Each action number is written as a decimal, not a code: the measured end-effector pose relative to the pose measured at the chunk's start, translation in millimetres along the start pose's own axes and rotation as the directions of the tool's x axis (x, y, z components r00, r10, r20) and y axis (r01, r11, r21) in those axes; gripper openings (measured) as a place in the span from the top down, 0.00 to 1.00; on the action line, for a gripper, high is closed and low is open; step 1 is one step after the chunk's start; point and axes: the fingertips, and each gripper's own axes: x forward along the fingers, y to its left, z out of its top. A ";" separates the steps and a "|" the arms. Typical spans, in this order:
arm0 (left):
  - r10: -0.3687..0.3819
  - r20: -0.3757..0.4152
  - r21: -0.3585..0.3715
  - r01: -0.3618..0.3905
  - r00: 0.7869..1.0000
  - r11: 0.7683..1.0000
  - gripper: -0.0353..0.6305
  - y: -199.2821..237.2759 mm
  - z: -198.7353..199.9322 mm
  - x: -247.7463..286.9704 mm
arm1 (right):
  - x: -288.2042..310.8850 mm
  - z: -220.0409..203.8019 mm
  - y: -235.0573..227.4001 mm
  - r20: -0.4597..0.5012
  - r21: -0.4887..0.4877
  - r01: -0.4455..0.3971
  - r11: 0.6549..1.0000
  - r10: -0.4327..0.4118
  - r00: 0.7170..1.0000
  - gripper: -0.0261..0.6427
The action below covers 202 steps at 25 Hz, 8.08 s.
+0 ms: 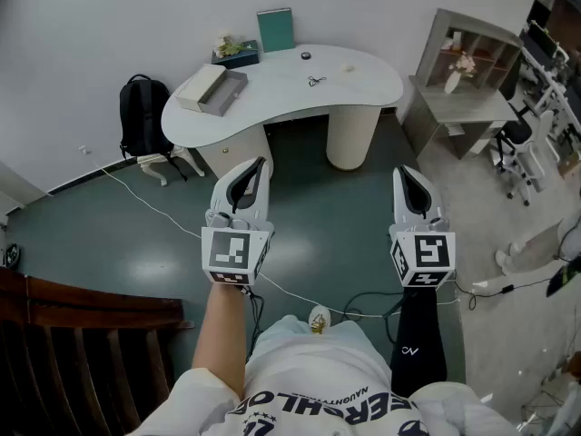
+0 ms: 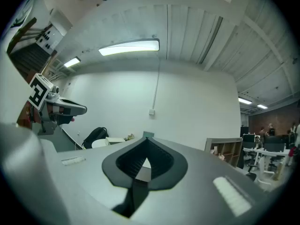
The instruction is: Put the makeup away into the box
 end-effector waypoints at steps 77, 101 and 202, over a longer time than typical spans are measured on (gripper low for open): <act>-0.172 0.061 -0.041 0.174 0.983 0.984 0.65 137.5 -56.6 446.3 | 406.0 -25.1 -152.7 -0.023 0.001 0.095 0.995 -0.095 0.995 0.92; -0.143 0.009 -0.033 0.143 0.990 0.989 0.65 131.1 -94.3 747.7 | 671.0 -54.3 -342.3 0.031 0.032 -0.029 0.999 0.028 0.999 0.92; 0.420 -0.146 -0.028 -0.428 0.896 0.903 0.71 443.6 -153.7 481.0 | 766.7 31.9 54.4 0.110 -0.007 -0.486 0.874 0.484 0.868 0.92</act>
